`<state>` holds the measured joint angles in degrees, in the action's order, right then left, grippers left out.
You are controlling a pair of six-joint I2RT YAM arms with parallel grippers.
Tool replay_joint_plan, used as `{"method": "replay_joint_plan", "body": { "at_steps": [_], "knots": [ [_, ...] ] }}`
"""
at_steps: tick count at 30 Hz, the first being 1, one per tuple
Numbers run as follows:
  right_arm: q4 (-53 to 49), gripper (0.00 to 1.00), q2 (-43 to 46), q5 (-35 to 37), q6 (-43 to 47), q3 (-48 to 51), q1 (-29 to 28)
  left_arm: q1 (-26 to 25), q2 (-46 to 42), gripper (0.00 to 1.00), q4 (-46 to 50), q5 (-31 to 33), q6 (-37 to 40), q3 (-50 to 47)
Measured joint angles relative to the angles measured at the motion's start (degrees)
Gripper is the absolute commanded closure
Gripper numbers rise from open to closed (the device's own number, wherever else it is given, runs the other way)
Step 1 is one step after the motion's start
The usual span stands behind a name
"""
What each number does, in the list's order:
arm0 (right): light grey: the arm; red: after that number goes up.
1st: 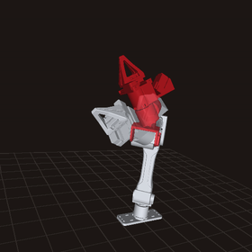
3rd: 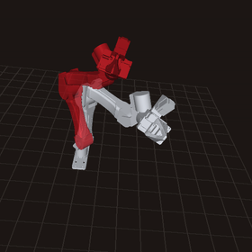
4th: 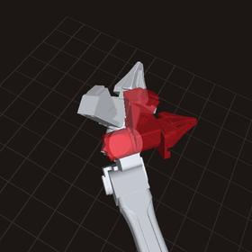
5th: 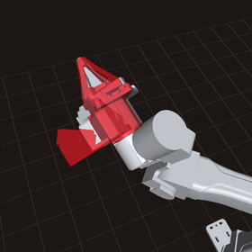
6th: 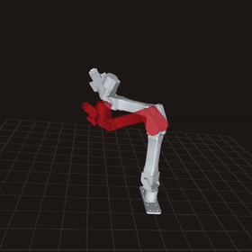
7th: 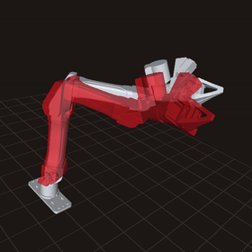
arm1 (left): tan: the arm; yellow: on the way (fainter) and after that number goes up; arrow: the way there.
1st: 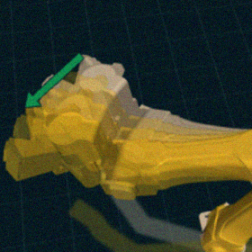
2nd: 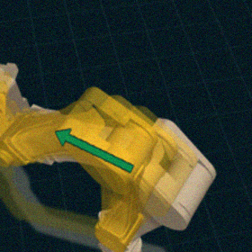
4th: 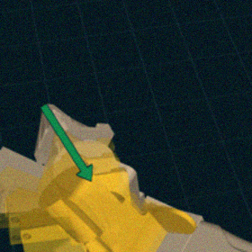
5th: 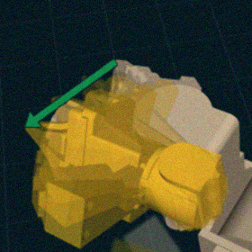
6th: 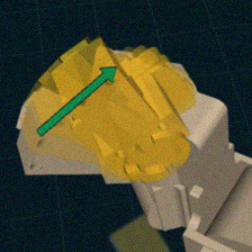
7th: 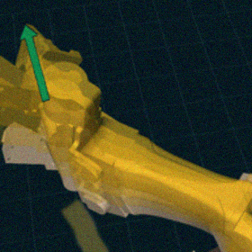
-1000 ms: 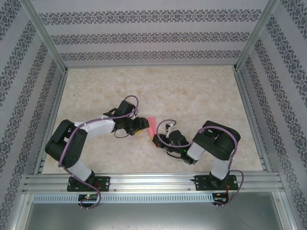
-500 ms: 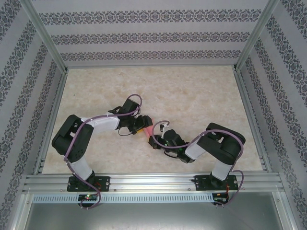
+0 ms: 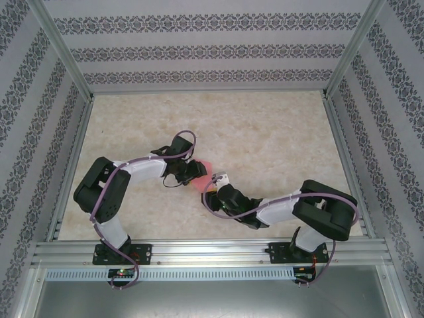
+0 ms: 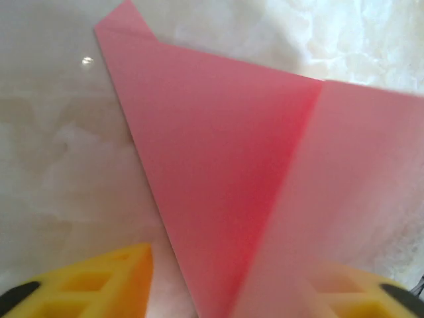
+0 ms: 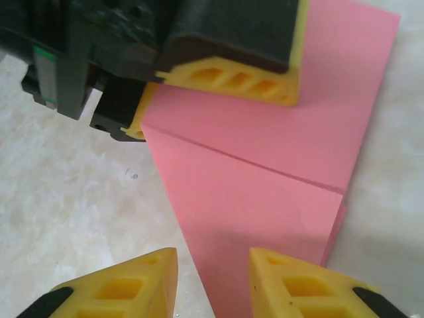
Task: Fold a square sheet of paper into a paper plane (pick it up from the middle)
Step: Fold the wing for the fifth time at the center of the table.
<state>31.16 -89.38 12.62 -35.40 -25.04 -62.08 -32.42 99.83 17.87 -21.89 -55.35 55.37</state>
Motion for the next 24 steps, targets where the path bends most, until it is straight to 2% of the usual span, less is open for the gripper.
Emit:
{"method": "replay_joint_plan", "body": {
  "at_steps": [3,9,15,24],
  "knots": [
    [-4.6,0.62,1.4,4.7,4.8,-1.1,-1.9,0.0,0.0,0.70,0.4,0.0,0.0,0.6],
    [-13.4,0.60,1.5,13.1,14.3,-4.6,-6.2,0.0,0.0,0.81,1.4,0.3,0.3,1.1],
    [-17.4,0.58,-1.4,21.1,21.9,-8.7,-11.4,0.0,0.0,0.82,1.7,0.4,0.4,1.2],
    [-20.5,0.65,-8.2,29.0,26.3,-13.4,-12.5,0.0,0.0,0.82,2.4,0.3,0.4,1.6]
  ]
}}
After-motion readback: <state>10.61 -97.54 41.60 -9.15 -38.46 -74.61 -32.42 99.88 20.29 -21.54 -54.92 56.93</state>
